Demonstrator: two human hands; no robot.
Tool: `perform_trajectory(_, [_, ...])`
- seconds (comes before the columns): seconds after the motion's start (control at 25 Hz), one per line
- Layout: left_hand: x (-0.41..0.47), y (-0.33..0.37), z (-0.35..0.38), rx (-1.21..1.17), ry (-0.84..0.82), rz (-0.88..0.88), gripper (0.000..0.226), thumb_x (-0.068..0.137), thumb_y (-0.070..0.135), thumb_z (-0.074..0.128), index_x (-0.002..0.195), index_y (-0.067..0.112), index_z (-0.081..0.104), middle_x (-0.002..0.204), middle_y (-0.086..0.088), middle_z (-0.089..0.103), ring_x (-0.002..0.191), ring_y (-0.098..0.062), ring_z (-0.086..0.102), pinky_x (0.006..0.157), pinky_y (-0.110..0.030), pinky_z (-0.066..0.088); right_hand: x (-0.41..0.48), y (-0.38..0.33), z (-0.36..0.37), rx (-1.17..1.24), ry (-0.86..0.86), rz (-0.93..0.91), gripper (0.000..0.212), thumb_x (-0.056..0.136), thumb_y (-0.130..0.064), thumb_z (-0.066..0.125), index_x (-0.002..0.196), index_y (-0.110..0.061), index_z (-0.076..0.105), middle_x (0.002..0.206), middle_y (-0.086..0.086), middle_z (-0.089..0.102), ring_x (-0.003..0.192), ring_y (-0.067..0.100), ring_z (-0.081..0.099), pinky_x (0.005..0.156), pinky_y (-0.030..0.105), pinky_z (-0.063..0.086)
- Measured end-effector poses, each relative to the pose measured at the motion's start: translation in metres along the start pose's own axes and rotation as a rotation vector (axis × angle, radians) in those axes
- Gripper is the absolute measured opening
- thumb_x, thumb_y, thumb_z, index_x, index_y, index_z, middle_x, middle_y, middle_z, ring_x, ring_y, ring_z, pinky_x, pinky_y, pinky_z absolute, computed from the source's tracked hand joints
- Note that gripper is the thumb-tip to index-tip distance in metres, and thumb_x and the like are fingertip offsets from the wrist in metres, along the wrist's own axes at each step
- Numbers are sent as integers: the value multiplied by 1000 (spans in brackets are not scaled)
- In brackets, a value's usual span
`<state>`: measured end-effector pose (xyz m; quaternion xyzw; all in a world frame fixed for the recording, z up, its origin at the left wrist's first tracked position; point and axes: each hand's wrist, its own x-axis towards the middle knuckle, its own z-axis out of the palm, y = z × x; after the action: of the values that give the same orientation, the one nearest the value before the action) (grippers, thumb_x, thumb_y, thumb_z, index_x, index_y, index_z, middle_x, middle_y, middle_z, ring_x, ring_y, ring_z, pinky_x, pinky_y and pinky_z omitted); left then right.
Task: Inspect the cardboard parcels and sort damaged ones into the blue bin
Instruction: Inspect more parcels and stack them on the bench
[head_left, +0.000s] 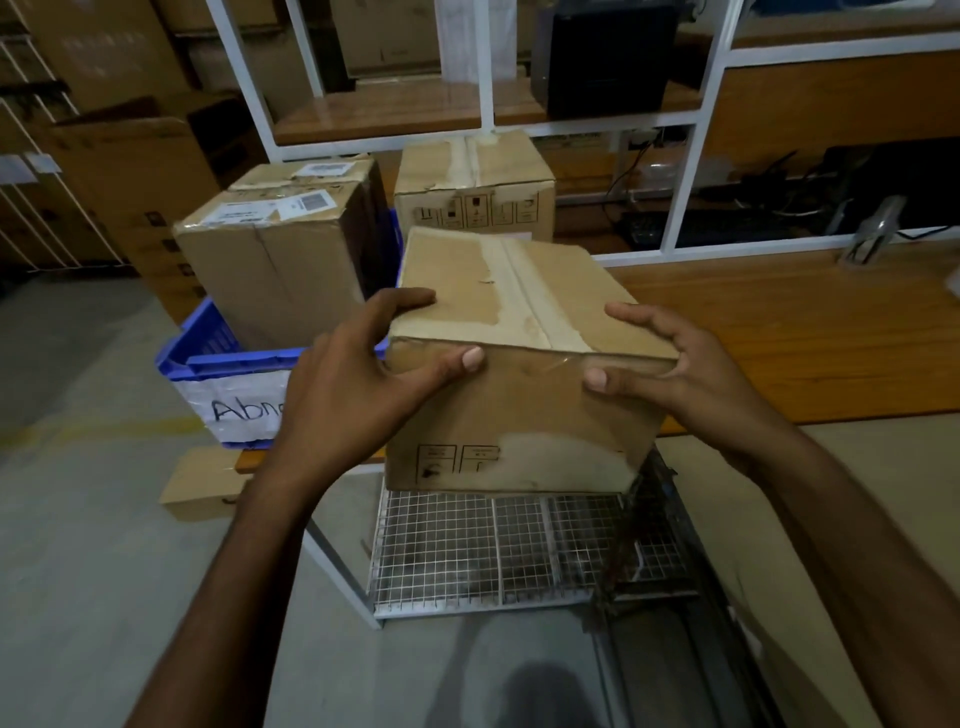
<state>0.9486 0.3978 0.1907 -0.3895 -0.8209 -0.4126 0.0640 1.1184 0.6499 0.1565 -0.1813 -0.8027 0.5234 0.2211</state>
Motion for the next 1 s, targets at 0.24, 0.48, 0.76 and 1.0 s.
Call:
perform_trajectory(0.24, [15,-12,10,-39,-47,-51,129,64,71,88,163,52,7,155,14,52,133,-14,59,102,-50,56,10,-4,2,43,153,5,123,51,-41,95,155,-37,29,130,-24,50,112,-4,55,83,17,54])
perform_trajectory(0.48, [38,-25,40,-311,116,-233,88,74,54,90,144,29,41,138,7,59,124,-17,63,97,-48,60,38,10,22,127,239,32,89,72,-38,93,149,-26,49,136,-7,65,116,7,63,95,36,57])
perform_trajectory(0.76, [57,-50,42,-222,-348,79,121,62,63,93,163,30,35,171,17,9,153,-5,29,118,-37,46,57,23,18,142,167,16,108,76,-30,92,160,-33,24,140,-13,49,125,6,51,102,32,47])
perform_trajectory(1.0, [56,-61,58,-85,-167,153,89,78,77,71,153,34,52,174,6,14,152,-12,31,119,-49,44,85,27,-10,149,-33,34,101,84,-34,84,163,-41,21,145,-15,43,129,7,49,92,27,49])
